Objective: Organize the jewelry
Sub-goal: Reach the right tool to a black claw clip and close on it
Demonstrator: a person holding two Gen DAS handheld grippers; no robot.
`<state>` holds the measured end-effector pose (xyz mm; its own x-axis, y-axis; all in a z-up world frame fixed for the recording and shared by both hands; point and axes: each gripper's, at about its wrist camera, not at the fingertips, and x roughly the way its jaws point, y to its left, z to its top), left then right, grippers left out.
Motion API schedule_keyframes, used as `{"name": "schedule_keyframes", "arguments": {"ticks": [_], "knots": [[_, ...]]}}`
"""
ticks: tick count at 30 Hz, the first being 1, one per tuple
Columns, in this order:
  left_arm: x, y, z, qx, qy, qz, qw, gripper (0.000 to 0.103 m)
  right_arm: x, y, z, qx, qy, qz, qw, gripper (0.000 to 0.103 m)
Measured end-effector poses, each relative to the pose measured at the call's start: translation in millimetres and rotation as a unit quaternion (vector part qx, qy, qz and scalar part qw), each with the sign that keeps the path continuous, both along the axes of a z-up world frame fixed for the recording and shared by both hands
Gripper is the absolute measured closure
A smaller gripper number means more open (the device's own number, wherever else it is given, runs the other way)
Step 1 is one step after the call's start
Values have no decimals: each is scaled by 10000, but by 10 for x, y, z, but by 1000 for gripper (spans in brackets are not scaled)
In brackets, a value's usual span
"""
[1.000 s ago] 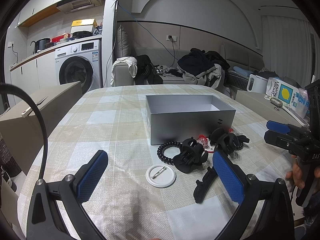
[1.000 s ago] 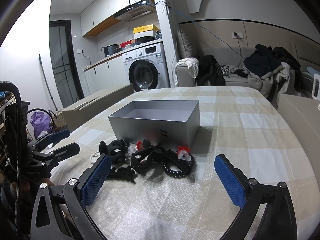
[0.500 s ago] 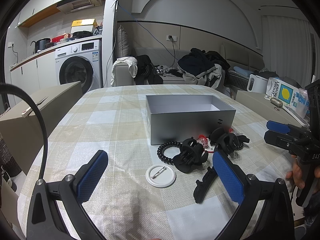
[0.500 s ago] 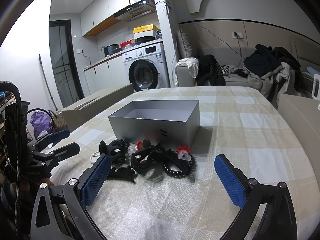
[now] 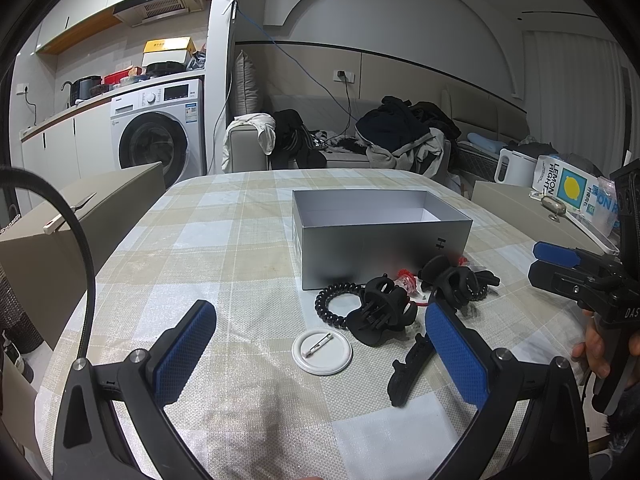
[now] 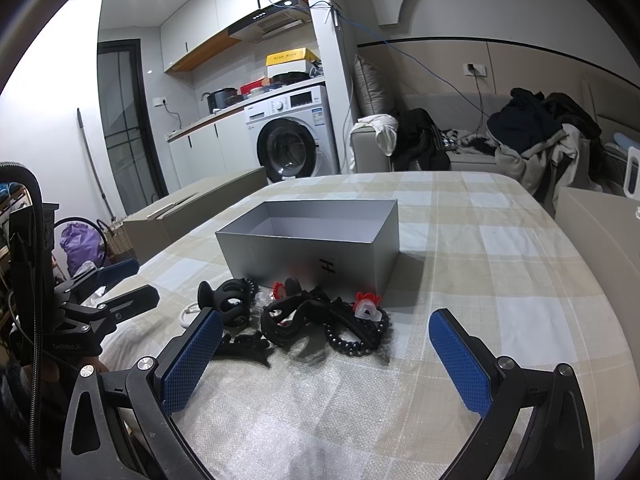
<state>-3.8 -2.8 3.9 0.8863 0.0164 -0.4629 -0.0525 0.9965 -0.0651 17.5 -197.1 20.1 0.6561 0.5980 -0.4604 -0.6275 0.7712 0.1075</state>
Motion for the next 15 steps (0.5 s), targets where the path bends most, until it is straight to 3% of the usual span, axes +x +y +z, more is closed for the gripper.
{"name": "schedule_keyframes", "arguments": {"ticks": [7, 10, 15], "knots": [[10, 16, 38, -96, 88, 5, 9999, 1, 113, 30, 82, -207, 137, -295, 9993, 0], [0, 26, 53, -155, 106, -84, 9998, 1, 213, 11, 54, -224, 535, -268, 9980, 1], [34, -33, 36, -74, 324, -186, 9993, 1, 352, -53, -97, -120, 1233, -158, 9922, 17]]}}
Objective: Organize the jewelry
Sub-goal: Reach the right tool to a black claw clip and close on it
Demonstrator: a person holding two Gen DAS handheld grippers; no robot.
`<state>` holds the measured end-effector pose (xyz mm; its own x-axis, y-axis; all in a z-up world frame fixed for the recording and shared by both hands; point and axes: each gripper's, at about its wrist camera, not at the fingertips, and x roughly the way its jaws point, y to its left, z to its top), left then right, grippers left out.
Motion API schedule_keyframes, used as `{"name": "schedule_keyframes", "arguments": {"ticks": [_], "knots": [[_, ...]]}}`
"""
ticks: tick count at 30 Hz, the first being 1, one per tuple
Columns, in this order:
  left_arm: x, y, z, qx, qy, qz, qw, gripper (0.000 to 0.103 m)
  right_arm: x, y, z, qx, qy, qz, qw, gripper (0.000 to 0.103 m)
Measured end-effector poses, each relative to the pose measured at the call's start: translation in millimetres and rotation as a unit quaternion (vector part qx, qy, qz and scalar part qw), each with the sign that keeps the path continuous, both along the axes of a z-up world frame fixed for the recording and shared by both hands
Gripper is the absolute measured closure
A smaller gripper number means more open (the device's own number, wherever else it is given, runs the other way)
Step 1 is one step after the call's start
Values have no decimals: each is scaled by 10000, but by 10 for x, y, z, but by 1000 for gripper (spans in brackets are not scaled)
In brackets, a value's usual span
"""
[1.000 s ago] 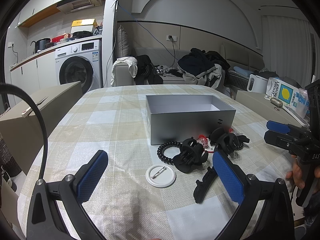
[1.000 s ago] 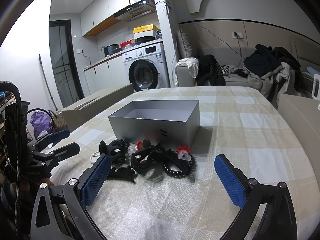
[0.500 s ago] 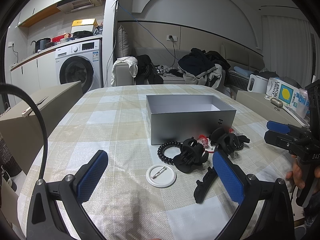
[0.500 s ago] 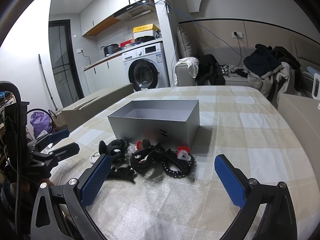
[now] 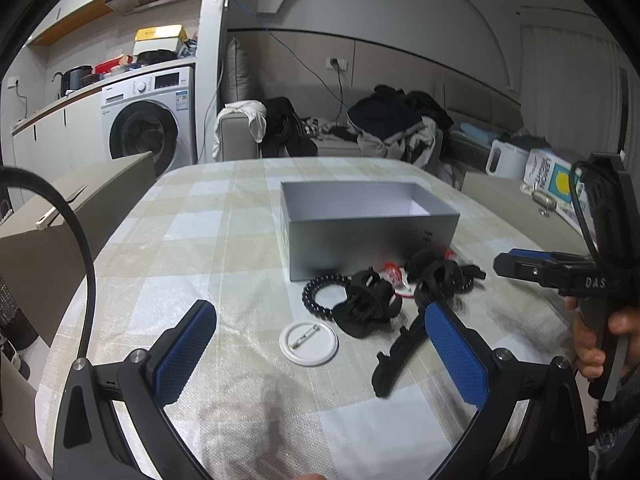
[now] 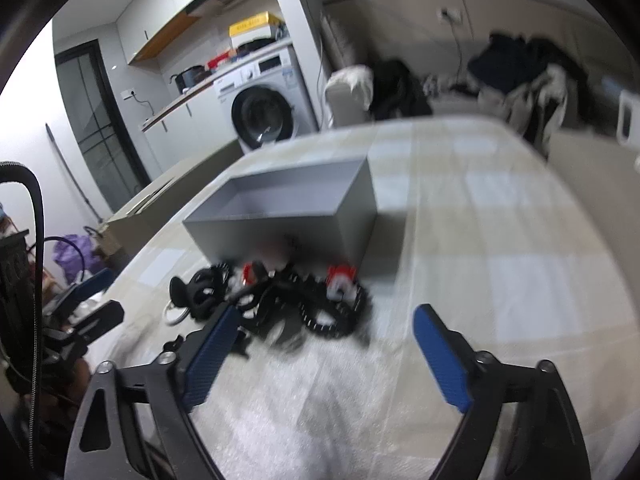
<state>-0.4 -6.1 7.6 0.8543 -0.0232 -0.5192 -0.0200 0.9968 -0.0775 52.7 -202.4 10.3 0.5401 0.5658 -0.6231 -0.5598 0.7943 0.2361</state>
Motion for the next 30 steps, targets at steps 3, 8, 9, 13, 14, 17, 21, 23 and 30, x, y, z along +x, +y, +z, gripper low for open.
{"name": "schedule_keyframes", "arguments": {"ticks": [3, 8, 9, 13, 14, 17, 21, 23, 30], "knots": [[18, -3, -30, 10, 80, -9, 10000, 1, -3, 62, -56, -339, -3, 31, 9994, 26], [19, 42, -42, 20, 147, 115, 9998, 5, 28, 128, -99, -463, 97, 54, 9989, 36], [24, 47, -43, 10, 171, 117, 9998, 7, 47, 139, -100, -462, 112, 62, 9988, 37], [52, 82, -70, -141, 321, 49, 9994, 21, 93, 186, -113, -506, 237, 87, 9984, 46], [58, 80, -78, -169, 358, 44, 9992, 27, 84, 199, -111, -530, 246, 101, 9982, 49], [90, 104, -119, -309, 529, -25, 9981, 40, 38, 249, -118, -710, 147, 126, 9973, 69], [70, 104, -134, -328, 553, -75, 9979, 42, -9, 232, -132, -818, 65, 112, 9966, 92], [59, 90, -127, -323, 542, -86, 9980, 42, -63, 199, -114, -834, -83, 138, 9964, 93], [44, 110, -114, -337, 515, -105, 9980, 42, -210, 21, -127, -899, 93, 207, 9957, 93]]}}
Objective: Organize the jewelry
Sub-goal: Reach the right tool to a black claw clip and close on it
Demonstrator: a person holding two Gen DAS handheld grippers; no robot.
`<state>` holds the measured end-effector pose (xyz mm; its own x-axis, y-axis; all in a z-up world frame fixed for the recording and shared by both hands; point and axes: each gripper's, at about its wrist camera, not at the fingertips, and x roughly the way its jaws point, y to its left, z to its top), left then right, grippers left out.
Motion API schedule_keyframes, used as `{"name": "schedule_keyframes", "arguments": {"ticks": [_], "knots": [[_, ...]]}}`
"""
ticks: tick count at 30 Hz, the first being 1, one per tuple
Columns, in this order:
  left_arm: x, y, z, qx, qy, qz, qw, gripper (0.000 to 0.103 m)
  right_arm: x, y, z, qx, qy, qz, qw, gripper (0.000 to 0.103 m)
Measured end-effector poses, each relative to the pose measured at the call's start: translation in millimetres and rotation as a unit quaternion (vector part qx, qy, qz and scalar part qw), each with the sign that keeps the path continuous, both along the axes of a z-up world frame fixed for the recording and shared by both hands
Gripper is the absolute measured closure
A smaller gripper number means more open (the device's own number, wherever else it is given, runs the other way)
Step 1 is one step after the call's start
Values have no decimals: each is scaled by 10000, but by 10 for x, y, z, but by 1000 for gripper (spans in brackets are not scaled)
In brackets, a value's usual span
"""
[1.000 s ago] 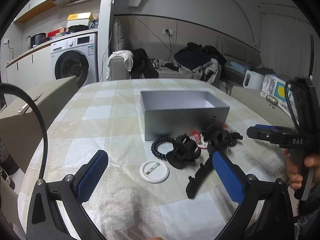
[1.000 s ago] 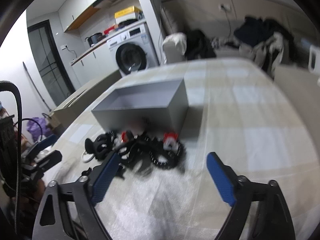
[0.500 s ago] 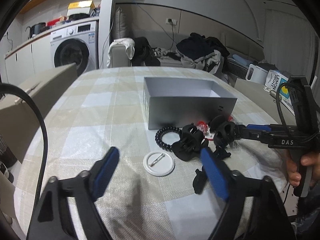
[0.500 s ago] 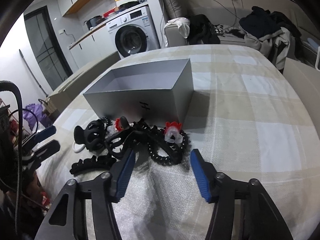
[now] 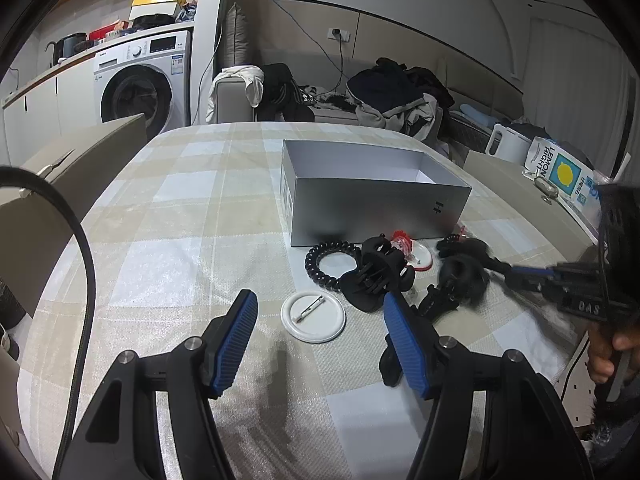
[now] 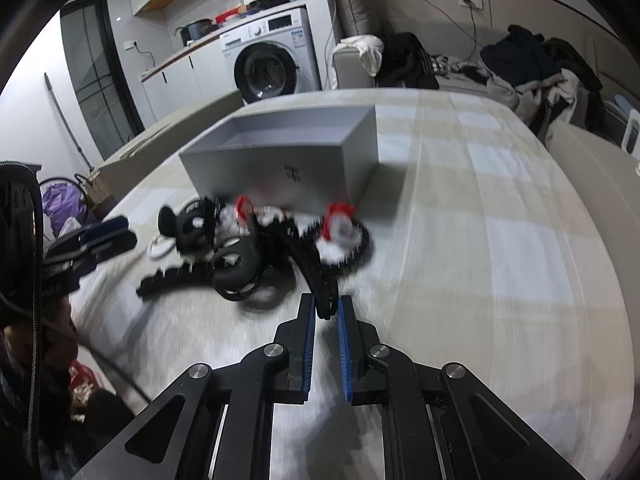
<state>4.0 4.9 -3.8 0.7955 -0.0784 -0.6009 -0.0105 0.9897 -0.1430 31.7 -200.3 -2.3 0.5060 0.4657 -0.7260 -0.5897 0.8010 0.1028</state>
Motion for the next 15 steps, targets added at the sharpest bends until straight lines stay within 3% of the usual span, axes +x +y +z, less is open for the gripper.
{"name": "schedule_keyframes", "arguments": {"ticks": [4, 8, 13, 15], "knots": [[2, 0, 17, 17, -41, -12, 10000, 42, -89, 133, -45, -284, -128, 300, 9991, 90], [14, 11, 17, -16, -32, -27, 10000, 42, -68, 262, -64, -427, -287, 326, 9981, 78], [27, 11, 18, -14, 1, -41, 10000, 42, 70, 376, -91, -567, -326, 295, 9974, 78], [34, 6, 27, 0, -8, -59, 10000, 42, 53, 374, -90, -612, -364, 295, 9970, 87]]}}
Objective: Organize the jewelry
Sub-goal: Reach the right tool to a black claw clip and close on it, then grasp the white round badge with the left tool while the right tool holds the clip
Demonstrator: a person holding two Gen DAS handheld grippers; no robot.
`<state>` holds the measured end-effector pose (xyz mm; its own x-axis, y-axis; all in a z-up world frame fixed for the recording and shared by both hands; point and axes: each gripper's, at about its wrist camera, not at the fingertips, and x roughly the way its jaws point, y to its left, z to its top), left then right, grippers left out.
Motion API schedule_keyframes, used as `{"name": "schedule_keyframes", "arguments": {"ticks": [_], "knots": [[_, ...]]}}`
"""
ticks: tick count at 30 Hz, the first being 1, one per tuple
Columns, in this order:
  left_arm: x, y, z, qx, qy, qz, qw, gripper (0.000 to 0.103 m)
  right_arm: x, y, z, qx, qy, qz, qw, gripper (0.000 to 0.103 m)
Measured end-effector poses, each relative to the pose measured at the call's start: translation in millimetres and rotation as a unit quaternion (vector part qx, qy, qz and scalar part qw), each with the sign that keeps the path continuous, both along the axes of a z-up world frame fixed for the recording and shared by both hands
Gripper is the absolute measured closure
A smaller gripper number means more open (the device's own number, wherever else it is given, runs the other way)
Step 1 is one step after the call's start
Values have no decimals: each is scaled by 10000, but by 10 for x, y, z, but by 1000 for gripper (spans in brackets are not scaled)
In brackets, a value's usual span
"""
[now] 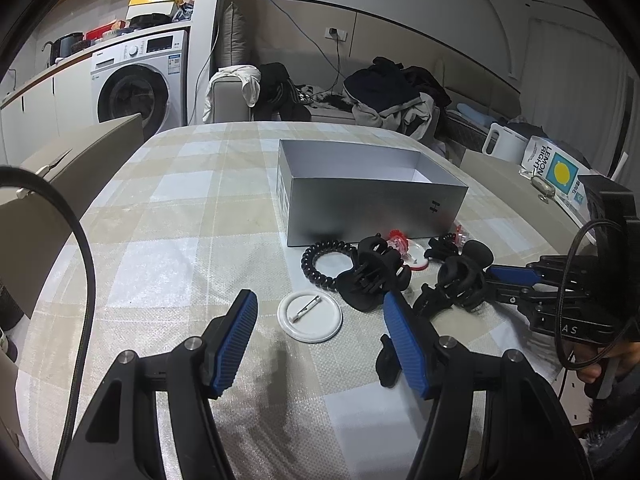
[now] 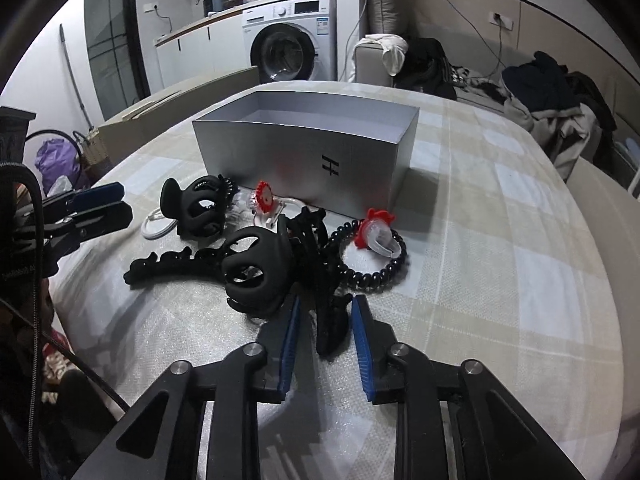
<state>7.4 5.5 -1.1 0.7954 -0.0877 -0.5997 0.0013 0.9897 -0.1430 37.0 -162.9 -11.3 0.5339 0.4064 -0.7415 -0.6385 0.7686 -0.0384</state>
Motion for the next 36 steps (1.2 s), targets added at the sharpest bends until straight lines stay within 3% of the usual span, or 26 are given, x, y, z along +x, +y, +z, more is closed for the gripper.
{"name": "schedule_keyframes", "arguments": {"ticks": [5, 13, 18, 22, 26, 30, 32, 36], "knots": [[-6, -11, -13, 15, -1, 19, 10000, 42, -91, -136, 59, 239, -230, -163, 9993, 89], [15, -61, -68, 147, 183, -6, 9997, 42, -129, -338, 269, 1110, -567, -330, 9917, 89], [71, -45, -128, 51, 418, -42, 9991, 45, -182, -288, 311, 1251, -639, -164, 9899, 89], [171, -35, -152, -8, 654, -17, 9979, 57, -234, -258, 322, 1269, -630, -35, 9899, 89], [223, -32, -183, -78, 894, 69, 9959, 58, -270, -224, 306, 1256, -601, 59, 9902, 89], [194, -121, -195, 289, 908, 115, 9954, 61, -282, -220, 304, 1241, -621, 108, 9903, 89], [180, -132, -202, 452, 882, 150, 9950, 68, -277, -235, 307, 1271, -602, 91, 9900, 89], [154, -101, -198, 428, 865, 50, 9953, 68, -265, -259, 305, 1293, -595, 70, 9898, 89]]}}
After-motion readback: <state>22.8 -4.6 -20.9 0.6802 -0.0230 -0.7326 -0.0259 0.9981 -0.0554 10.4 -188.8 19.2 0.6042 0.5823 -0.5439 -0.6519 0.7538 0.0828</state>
